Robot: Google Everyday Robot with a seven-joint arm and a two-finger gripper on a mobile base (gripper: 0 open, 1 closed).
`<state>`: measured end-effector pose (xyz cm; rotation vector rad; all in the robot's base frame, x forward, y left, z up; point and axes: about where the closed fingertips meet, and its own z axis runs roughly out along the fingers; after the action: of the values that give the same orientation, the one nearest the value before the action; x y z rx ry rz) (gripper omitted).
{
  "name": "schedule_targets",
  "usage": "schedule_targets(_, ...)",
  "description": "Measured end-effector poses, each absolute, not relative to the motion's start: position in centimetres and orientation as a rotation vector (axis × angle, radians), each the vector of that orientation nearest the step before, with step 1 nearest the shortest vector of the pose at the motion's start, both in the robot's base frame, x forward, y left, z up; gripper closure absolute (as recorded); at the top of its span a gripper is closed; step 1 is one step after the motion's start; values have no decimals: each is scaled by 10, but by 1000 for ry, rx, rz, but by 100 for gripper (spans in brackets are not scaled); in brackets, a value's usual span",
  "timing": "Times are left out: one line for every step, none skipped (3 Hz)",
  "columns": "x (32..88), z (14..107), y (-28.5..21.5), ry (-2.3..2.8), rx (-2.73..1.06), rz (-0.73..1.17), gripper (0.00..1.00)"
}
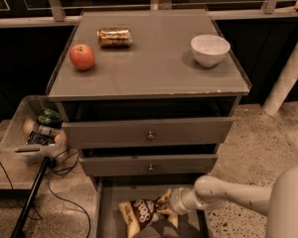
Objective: Place brown chip bag into bottom drawer
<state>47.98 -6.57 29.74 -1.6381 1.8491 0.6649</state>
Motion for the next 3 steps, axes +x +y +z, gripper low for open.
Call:
schedule_targets(467,248,-68,1886,-1603,629,100)
schedule_targets(466,225,-82,1877,-1511,502,100)
schedule_targets(476,217,-96,1859,-1411,375,100)
